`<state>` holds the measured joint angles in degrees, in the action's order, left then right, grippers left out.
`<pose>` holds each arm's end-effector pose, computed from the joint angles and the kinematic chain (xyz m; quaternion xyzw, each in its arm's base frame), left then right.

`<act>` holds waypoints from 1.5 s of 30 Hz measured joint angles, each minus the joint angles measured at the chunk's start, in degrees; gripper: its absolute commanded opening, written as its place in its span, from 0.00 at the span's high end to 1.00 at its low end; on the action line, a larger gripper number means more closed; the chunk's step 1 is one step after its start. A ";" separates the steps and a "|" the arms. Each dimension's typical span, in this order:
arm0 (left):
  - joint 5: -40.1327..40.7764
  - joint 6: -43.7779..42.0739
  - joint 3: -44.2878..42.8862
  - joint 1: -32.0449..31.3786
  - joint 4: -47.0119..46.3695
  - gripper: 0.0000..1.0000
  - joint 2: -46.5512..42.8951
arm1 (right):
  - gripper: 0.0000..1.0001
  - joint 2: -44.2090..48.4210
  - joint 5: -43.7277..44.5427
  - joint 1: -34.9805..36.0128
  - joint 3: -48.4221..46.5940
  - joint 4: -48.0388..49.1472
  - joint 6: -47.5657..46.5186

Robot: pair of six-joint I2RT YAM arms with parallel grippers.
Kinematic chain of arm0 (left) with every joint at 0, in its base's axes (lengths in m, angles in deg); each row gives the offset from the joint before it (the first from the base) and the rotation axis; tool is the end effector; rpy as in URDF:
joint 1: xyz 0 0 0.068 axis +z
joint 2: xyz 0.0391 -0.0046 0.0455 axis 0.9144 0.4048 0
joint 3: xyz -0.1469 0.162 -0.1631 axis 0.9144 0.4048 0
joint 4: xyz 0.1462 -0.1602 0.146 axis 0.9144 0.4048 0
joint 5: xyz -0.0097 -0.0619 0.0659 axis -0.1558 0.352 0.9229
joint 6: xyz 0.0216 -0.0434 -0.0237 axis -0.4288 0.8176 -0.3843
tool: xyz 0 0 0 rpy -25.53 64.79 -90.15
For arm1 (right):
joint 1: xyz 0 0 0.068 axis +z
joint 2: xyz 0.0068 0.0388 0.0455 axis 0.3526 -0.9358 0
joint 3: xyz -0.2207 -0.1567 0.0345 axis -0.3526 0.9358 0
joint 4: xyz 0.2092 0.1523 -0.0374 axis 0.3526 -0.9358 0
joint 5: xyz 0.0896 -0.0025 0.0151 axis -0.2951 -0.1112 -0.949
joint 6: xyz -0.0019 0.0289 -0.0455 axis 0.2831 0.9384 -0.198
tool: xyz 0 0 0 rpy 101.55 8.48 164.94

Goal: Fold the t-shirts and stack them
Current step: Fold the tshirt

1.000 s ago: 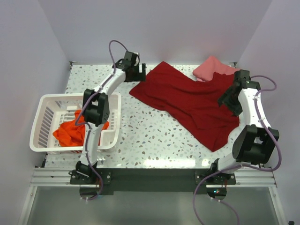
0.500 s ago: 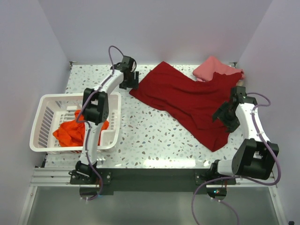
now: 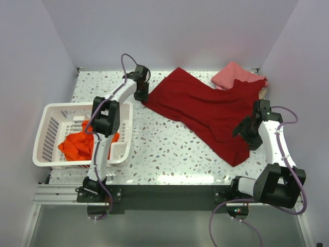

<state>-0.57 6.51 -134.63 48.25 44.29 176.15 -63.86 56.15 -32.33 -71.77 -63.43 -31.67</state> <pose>0.4921 -0.1567 0.1654 0.0055 0.9724 -0.0448 0.2290 0.2131 -0.0473 0.2558 0.3990 0.9052 -0.0142 0.1458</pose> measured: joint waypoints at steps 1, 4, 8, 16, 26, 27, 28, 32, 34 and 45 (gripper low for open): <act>-0.37 -0.04 0.31 -0.15 -0.28 0.76 -0.15 | 0.22 0.15 0.02 0.00 0.31 -0.02 -0.02; -1.88 -0.04 1.27 -0.59 -0.96 0.96 -0.57 | 0.22 0.61 0.15 0.00 0.90 -0.26 -0.02; -2.73 -0.22 1.51 -0.79 -1.18 1.00 -0.74 | 0.22 1.29 0.15 0.00 1.44 -0.44 -0.02; -2.51 0.17 -1.05 0.68 -0.24 1.00 -0.24 | 0.25 1.49 -0.11 0.02 3.82 -0.72 -0.24; -2.84 0.48 -5.20 5.18 -0.90 1.00 0.20 | 0.34 1.92 -0.15 7.54 6.95 -1.11 1.03; -2.84 0.48 -5.20 5.38 -0.90 1.00 0.22 | 0.35 1.73 -0.20 8.79 7.37 -0.96 1.95; -2.86 0.48 -5.20 5.46 -0.92 1.00 0.22 | 0.36 1.62 -0.28 11.13 7.67 -0.76 2.43; -3.34 0.46 -5.20 5.53 -0.92 1.00 0.22 | 0.44 1.62 -1.55 15.17 9.51 0.22 4.96; -3.63 0.44 -5.20 5.55 -0.92 1.00 0.22 | 0.47 1.84 -1.84 15.72 9.84 0.17 6.01; -4.26 0.44 -5.20 5.81 -0.96 1.00 0.24 | 0.55 6.40 -3.69 18.14 16.85 1.11 8.96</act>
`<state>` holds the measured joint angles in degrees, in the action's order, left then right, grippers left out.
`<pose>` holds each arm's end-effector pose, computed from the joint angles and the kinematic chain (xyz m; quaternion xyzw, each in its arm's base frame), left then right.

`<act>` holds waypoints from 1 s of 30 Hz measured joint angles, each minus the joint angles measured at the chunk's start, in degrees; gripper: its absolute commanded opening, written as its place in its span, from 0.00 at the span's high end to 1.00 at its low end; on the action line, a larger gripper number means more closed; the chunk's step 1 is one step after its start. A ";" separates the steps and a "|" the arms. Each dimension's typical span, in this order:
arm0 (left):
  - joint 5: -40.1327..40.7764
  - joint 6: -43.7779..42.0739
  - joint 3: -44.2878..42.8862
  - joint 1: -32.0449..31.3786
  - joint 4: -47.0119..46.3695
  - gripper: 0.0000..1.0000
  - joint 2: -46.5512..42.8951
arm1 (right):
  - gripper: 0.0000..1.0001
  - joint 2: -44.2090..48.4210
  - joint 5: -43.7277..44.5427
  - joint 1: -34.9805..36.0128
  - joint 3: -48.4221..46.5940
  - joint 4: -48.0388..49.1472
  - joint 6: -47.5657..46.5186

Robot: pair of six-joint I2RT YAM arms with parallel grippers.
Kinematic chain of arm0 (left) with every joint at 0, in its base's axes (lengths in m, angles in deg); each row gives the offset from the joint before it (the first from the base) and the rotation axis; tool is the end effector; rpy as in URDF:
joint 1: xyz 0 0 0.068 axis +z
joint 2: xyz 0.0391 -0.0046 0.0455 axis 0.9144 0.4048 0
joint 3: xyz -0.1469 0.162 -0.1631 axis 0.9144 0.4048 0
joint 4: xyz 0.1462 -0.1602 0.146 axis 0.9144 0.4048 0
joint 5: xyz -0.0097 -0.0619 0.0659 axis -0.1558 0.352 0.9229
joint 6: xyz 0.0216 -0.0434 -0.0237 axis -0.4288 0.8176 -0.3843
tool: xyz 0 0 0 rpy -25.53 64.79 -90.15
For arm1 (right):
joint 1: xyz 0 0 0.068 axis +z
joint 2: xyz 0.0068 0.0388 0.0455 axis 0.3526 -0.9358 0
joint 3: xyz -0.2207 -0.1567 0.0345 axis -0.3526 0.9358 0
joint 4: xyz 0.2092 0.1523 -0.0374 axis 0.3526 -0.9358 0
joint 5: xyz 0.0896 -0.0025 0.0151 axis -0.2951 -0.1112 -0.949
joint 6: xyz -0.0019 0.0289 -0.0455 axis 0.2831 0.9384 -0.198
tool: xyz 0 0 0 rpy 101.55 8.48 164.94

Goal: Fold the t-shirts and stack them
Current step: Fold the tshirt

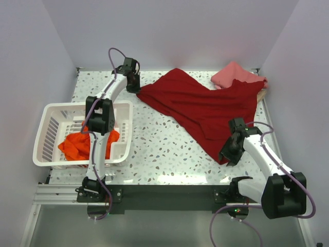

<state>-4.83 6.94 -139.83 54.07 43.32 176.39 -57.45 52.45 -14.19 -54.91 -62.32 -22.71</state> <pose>0.5167 -0.1111 0.1919 -0.0377 0.9586 -0.0813 0.2703 0.1677 0.0181 0.1955 0.3230 0.9445 0.0146 0.0583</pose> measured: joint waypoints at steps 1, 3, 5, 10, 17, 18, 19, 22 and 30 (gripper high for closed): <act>0.00 0.00 0.00 0.02 0.00 1.00 0.00 | 0.55 0.00 -0.15 0.31 0.46 0.02 0.11; 0.00 0.00 0.00 0.02 0.00 1.00 0.00 | 0.55 0.00 -0.57 0.70 0.87 0.46 0.35; -0.02 0.00 0.00 0.02 -0.02 1.00 0.00 | 0.55 0.00 -0.85 0.94 1.09 1.27 0.50; -0.02 -0.02 0.00 0.02 -0.02 1.00 0.00 | 0.55 -0.33 -0.90 1.05 1.29 3.72 0.92; -0.02 -0.02 0.00 0.04 -0.04 1.00 0.00 | 0.58 -3.23 -0.90 1.79 2.36 7.19 0.90; -0.02 -0.02 0.00 0.04 -0.04 1.00 0.00 | 0.60 -3.65 -0.92 1.81 2.64 7.65 0.90; -0.02 -0.02 0.00 0.04 -0.07 1.00 0.00 | 0.62 -3.98 -0.92 1.90 2.91 8.11 0.87; -0.04 -0.02 0.00 0.04 -0.13 1.00 0.00 | 0.72 -5.01 -1.18 1.90 3.39 9.88 0.70; -0.68 -0.07 0.00 0.33 -0.48 1.00 0.00 | 0.93 -8.15 -2.97 2.16 4.61 13.49 -0.17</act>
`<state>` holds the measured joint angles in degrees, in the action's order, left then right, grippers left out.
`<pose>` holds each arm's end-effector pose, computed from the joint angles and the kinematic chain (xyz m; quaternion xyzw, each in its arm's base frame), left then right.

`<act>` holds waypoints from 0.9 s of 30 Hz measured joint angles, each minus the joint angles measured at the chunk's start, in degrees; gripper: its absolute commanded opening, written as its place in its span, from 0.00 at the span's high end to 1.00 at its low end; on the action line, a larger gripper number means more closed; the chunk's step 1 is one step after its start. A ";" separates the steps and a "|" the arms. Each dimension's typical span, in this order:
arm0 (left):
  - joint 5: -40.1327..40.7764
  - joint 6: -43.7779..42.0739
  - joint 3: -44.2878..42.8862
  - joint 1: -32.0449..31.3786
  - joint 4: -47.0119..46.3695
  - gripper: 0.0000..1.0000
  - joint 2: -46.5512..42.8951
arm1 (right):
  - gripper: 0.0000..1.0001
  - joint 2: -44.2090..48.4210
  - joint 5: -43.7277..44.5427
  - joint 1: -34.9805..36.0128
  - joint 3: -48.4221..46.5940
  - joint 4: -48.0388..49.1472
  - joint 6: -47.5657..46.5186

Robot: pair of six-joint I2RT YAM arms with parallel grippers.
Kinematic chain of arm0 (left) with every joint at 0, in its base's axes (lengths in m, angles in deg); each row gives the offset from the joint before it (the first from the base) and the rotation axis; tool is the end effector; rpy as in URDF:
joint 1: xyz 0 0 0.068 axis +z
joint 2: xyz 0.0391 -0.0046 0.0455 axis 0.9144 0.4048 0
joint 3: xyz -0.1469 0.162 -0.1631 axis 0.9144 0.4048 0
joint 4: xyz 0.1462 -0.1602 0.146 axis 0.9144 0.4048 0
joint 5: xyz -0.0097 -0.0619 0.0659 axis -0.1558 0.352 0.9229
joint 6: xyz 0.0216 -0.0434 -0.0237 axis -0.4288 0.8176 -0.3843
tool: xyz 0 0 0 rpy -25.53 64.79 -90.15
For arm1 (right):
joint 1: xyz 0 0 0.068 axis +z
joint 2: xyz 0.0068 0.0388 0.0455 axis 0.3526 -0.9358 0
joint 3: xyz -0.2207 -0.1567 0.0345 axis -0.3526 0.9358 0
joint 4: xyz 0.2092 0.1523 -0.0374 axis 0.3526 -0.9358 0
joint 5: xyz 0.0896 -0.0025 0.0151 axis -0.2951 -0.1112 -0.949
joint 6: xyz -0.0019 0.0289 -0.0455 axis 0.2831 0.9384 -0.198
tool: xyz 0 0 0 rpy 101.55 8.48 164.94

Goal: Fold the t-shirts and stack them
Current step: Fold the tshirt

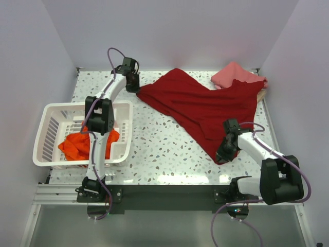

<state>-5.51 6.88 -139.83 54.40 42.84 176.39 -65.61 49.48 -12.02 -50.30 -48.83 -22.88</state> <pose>0.5179 -0.1087 0.1925 -0.0382 0.9573 -0.0869 0.2730 0.1861 0.0292 0.1556 0.3020 0.9510 0.0416 0.0522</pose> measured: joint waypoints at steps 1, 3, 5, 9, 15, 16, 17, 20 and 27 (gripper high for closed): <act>-0.22 0.02 0.00 0.11 -0.11 1.00 0.02 | 0.94 0.00 -0.13 0.00 0.02 0.00 -0.13; -0.50 0.00 0.00 0.37 -0.24 1.00 0.09 | 0.95 0.00 -0.68 0.02 0.02 -0.07 -0.52; -0.79 -0.07 0.00 0.68 -0.42 1.00 0.22 | 0.96 0.02 -0.96 0.02 0.02 -0.63 -0.90; -0.92 -0.55 0.00 1.29 -0.59 1.00 0.74 | 1.00 0.22 -0.79 0.07 -0.76 -4.63 -1.88; -1.88 -2.21 0.00 1.88 -0.61 1.00 1.01 | 1.00 1.95 -0.33 0.13 -4.13 -10.97 -4.02; -2.10 -2.58 0.00 1.90 -0.61 1.00 1.01 | 1.00 2.05 -0.33 0.13 -4.46 -11.63 -4.35; -2.29 -2.89 0.00 1.95 -0.61 1.00 1.03 | 1.00 2.14 -0.35 0.13 -4.63 -12.15 -4.66; -2.73 -3.58 0.00 1.97 -0.61 1.00 1.05 | 1.00 2.19 -0.42 0.42 -4.63 -13.55 -5.29; -2.78 -4.66 0.02 1.95 -0.59 1.00 1.05 | 1.00 3.69 -0.63 0.83 -3.19 -14.53 -5.64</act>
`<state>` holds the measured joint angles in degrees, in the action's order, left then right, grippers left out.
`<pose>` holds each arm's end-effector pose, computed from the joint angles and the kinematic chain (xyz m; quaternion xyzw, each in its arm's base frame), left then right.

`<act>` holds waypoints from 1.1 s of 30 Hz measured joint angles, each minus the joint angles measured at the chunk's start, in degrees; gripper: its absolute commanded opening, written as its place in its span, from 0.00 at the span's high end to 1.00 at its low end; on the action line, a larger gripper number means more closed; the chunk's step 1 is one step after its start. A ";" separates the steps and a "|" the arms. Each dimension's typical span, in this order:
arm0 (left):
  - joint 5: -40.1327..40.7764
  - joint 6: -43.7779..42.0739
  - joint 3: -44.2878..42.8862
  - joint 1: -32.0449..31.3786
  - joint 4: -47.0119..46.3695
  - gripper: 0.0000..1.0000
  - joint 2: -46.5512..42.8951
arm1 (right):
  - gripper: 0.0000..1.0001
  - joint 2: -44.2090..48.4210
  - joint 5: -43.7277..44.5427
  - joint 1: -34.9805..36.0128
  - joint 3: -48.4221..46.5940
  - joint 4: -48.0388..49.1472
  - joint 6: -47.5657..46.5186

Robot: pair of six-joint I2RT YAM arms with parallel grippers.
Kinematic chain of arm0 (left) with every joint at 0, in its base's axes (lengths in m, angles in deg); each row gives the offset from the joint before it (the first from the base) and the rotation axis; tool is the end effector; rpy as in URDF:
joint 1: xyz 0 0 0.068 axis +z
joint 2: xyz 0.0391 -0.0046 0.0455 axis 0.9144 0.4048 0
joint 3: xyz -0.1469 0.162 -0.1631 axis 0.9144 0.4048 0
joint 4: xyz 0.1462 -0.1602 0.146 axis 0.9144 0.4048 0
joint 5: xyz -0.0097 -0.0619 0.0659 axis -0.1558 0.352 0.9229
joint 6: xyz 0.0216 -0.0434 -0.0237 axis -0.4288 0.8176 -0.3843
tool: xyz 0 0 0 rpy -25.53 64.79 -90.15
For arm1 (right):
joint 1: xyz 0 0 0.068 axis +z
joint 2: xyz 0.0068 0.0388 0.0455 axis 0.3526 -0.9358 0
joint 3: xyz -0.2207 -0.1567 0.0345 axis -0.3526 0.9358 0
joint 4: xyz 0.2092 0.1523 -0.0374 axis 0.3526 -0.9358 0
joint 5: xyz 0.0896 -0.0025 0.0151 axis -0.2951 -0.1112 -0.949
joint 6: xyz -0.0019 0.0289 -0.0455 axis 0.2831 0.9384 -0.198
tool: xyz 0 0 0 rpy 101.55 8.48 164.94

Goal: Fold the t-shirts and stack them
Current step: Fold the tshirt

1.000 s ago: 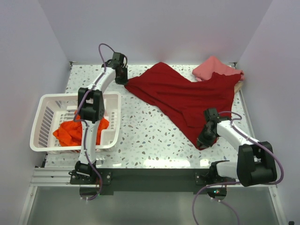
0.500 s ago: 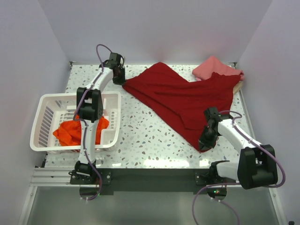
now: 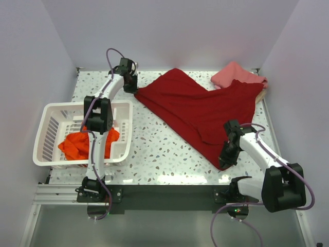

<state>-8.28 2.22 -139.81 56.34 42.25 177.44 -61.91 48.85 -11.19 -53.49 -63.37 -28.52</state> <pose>0.5232 -0.0932 0.1837 -0.0087 0.9586 -0.0930 0.2690 0.1657 0.0289 0.1776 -0.2493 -0.9682 -0.0174 0.0094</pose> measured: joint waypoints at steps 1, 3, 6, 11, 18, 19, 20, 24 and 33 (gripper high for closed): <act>0.00 -0.04 0.00 0.02 0.00 1.00 0.00 | 1.00 0.31 -0.04 0.00 0.22 -0.09 0.00; -0.02 -0.09 0.00 0.02 0.02 0.98 0.00 | 1.00 0.57 -0.07 0.04 0.39 -0.22 0.00; -0.04 -0.66 0.09 0.02 0.02 0.82 0.00 | 1.00 0.57 -0.07 0.31 0.42 -0.33 0.02; 0.76 -1.66 0.37 0.17 -0.13 0.37 0.00 | 0.64 0.55 0.22 0.63 -0.13 -2.21 -0.07; 0.79 -1.31 0.37 0.52 -0.96 0.19 -0.11 | 0.33 0.22 1.27 0.68 -10.97 -7.56 -1.03; 0.70 -1.27 0.37 0.35 -1.07 0.18 -0.22 | 0.32 -0.02 1.29 0.68 -13.40 -7.87 -1.29; 0.66 -1.25 0.37 0.11 -1.22 0.18 -0.33 | 0.31 -0.50 1.31 0.68 -15.65 -8.17 -1.46; 0.68 -0.79 0.37 -2.05 -1.33 0.16 -1.03 | 0.30 -3.50 1.36 0.68 -22.84 -7.87 -2.08; -1.09 2.08 6.21 -11.56 -4.00 0.12 -6.84 | 0.32 -14.71 0.55 2.16 -25.62 -1.62 -3.26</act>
<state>-9.38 4.30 -133.61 44.78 38.25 170.59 -76.62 49.39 -9.03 -79.11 -64.99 -31.78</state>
